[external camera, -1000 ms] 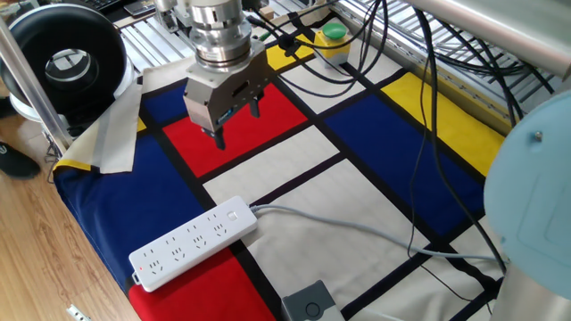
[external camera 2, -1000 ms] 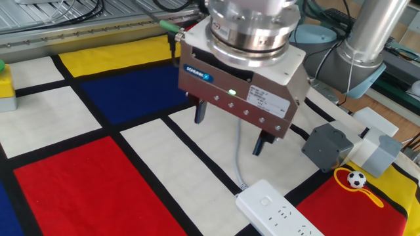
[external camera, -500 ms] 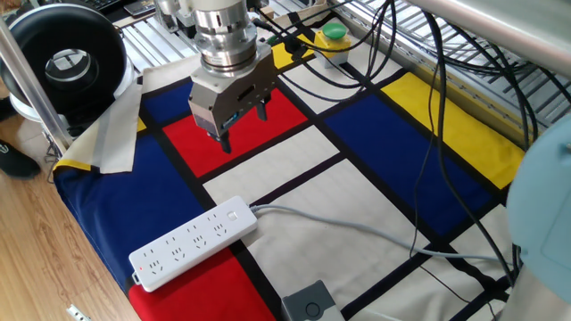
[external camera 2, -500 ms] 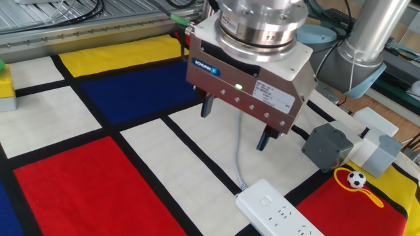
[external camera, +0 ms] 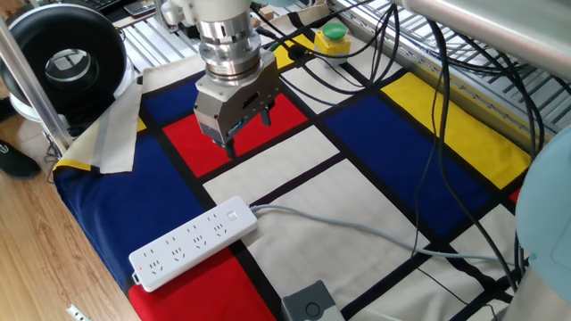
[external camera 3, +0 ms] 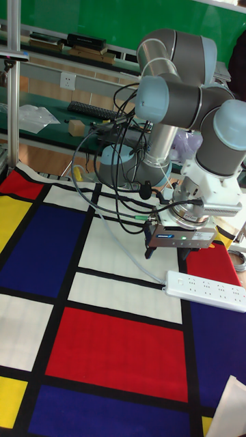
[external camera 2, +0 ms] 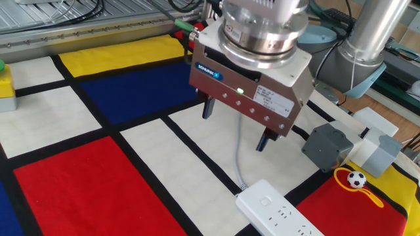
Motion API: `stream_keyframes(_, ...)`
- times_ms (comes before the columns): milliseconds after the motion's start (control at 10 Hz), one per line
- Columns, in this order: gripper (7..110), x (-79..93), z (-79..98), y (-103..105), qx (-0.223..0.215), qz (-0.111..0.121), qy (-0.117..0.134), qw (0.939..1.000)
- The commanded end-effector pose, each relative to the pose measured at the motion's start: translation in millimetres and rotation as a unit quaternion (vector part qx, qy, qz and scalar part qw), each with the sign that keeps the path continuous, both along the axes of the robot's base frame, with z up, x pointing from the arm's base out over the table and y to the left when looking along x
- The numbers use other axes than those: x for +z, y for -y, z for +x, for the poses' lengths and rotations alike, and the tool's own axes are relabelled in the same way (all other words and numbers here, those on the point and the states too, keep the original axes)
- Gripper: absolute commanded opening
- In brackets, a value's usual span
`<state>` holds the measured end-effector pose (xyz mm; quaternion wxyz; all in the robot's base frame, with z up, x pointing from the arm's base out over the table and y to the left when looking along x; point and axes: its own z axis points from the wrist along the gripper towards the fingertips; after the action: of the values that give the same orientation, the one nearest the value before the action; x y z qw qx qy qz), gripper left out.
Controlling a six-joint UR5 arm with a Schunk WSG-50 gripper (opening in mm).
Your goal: Turn off the power strip by pressing the button
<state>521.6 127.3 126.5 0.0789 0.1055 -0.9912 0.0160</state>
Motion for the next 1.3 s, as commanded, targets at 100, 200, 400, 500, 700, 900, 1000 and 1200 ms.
stream_keyframes(100,88,-9.2,7.4,-10.6,0.006,0.005,-0.001,1.0000)
stream_keyframes(200,88,-2.6,13.8,-7.4,0.026,-0.012,-0.003,0.9996)
stream_keyframes(400,88,8.4,25.8,-12.4,0.047,0.004,-0.001,0.9989)
stream_keyframes(500,88,9.2,26.5,-13.5,0.044,0.008,0.000,0.9990)
stream_keyframes(700,88,14.2,29.2,-2.7,0.036,-0.026,0.002,0.9990)
stream_keyframes(900,66,30.3,36.5,26.9,0.090,-0.068,-0.007,0.9936)
stream_keyframes(1000,66,38.7,44.0,43.8,0.110,-0.085,-0.013,0.9902)
stream_keyframes(1200,66,44.6,43.9,56.0,0.099,-0.102,-0.014,0.9897)
